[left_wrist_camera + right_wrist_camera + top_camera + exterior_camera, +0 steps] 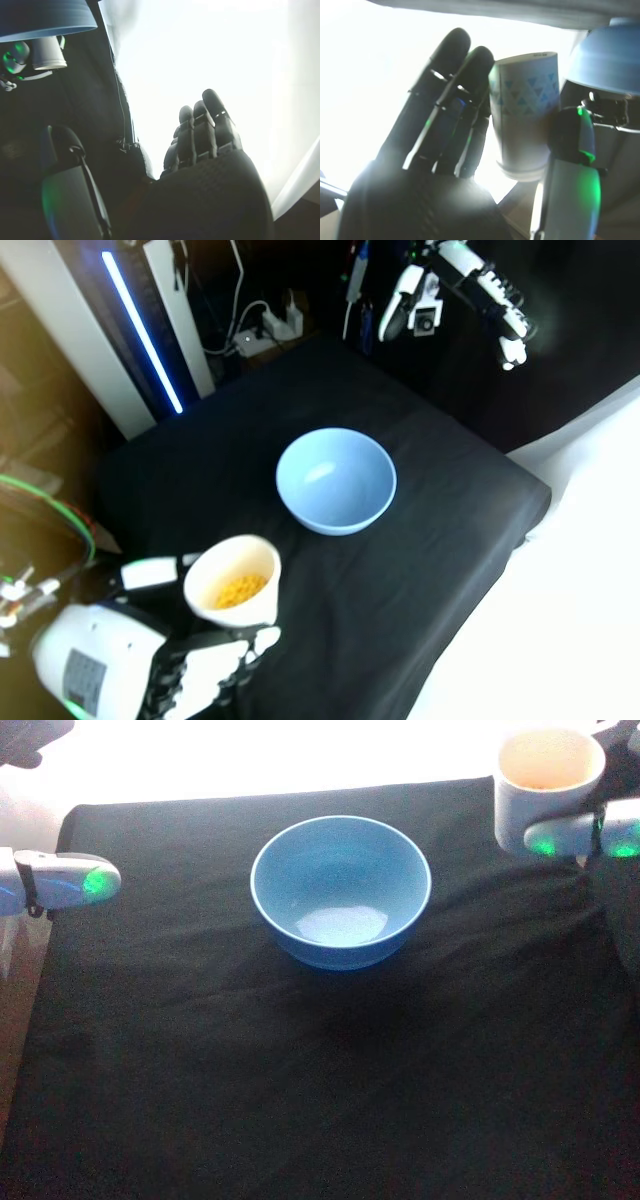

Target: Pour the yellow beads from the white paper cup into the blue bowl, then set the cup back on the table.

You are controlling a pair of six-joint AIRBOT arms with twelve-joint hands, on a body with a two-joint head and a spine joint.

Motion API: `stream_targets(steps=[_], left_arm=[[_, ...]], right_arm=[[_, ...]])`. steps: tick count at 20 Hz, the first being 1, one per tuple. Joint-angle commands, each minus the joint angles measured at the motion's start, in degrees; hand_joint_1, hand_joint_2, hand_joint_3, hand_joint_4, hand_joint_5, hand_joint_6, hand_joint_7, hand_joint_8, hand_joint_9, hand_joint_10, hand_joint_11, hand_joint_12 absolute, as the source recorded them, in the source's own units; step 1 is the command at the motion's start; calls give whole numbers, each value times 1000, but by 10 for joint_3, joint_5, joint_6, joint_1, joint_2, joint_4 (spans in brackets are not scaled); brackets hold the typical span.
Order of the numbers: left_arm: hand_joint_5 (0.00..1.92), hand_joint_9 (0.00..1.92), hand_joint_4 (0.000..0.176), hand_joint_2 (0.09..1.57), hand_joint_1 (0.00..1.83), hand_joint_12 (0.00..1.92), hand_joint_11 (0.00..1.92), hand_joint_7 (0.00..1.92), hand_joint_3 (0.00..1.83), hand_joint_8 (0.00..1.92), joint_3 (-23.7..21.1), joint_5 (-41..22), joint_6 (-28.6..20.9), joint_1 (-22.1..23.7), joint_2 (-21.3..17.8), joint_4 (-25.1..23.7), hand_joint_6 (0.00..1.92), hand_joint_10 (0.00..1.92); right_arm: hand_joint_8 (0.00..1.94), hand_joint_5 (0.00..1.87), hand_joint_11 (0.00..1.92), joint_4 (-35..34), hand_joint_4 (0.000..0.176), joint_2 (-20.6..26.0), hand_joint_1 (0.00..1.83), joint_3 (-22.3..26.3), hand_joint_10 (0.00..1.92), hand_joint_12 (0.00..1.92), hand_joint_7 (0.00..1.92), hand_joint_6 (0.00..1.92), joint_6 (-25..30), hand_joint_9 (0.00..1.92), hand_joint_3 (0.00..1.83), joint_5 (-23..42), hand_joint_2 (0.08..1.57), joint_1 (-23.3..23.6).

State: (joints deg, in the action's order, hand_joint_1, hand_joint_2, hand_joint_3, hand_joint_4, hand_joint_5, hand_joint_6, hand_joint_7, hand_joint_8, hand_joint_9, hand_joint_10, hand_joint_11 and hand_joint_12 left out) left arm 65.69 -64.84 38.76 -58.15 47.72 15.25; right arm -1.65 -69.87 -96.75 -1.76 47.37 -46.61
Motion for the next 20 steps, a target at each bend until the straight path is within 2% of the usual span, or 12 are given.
stream_targets(steps=[1, 3, 4, 7, 8, 9, 11, 12, 13, 18, 19, 20], left_arm=[[0, 248, 0, 770, 730, 998, 0, 258, 0, 0, 3, -68, -5, 4, -1, 8, 0, 5], [0, 245, 0, 783, 744, 994, 0, 250, 3, 0, 4, -68, -5, 3, -1, 8, 0, 3], [0, 251, 0, 783, 726, 1022, 0, 261, 2, 3, 4, -67, -5, 4, -1, 7, 0, 4], [0, 255, 0, 788, 735, 1034, 0, 284, 3, 6, 5, -65, -5, 4, -1, 4, 0, 4], [0, 251, 0, 792, 730, 1018, 0, 285, 3, 3, 6, -65, -5, 4, -1, 4, 0, 2], [0, 255, 0, 790, 717, 1016, 0, 284, 2, 2, 6, -65, -5, 4, -1, 4, 0, 3], [0, 265, 0, 803, 735, 1055, 0, 292, 6, 3, 6, -65, -6, 4, 0, 3, 0, 5], [0, 275, 0, 802, 726, 1061, 0, 296, 5, 4, 6, -64, -6, 4, 0, 3, 0, 8], [0, 281, 0, 799, 729, 1066, 0, 298, 3, 5, 6, -64, -6, 4, 0, 2, 0, 10], [0, 279, 0, 785, 748, 1055, 0, 288, 0, 0, 7, -61, -7, 5, 0, 0, 0, 1], [0, 279, 0, 780, 753, 1034, 0, 289, 0, 0, 7, -61, -7, 5, 0, 0, 0, 1], [0, 282, 0, 772, 762, 1014, 0, 299, 0, 3, 7, -61, -7, 5, -1, 0, 0, 2]], right_arm=[[504, 1082, 1056, -3, 0, 3, 1266, -3, 6, 738, 1293, 762, 6, 1356, 7, 54, 1029, 21], [588, 1110, 1046, 29, 0, 3, 1273, -7, 16, 907, 1273, 671, 5, 1410, 4, 37, 1028, 47], [939, 1175, 1022, 39, 0, 2, 1285, -9, 81, 1261, 1145, 396, 5, 1501, 0, 33, 1056, 54], [848, 1247, 905, 91, 0, -4, 1297, -17, 454, 1329, 1193, 280, 5, 1287, 0, 4, 1034, 87], [1240, 1282, 889, 112, 0, -4, 1232, -17, 1434, 1803, 1057, 382, 5, 1058, 2, -8, 1004, 98], [1494, 1254, 1067, 130, 0, -4, 1220, -18, 1824, 1897, 1082, 473, 5, 1107, 2, -17, 1007, 108], [1208, 1192, 923, 152, 0, -5, 1205, -19, 1668, 1908, 1085, 596, 5, 1025, 1, -27, 1026, 122], [1193, 1153, 854, 153, 0, -8, 1267, -20, 1458, 1835, 1039, 439, 5, 998, 5, -27, 1072, 122], [880, 1135, 866, 154, 0, -10, 1283, -21, 1445, 1841, 1115, 632, 5, 1015, 7, -27, 1046, 122], [1580, 1191, 996, 180, 0, -18, 1203, -24, 1919, 1921, 1038, 599, 5, 1028, 1, -34, 1026, 132], [1644, 1177, 933, 197, 0, -19, 1200, -24, 1921, 1921, 1008, 624, 6, 984, 1, -41, 1030, 139], [1364, 1149, 789, 210, 0, -20, 1196, -23, 1743, 1921, 990, 675, 6, 917, 1, -45, 1041, 147]])
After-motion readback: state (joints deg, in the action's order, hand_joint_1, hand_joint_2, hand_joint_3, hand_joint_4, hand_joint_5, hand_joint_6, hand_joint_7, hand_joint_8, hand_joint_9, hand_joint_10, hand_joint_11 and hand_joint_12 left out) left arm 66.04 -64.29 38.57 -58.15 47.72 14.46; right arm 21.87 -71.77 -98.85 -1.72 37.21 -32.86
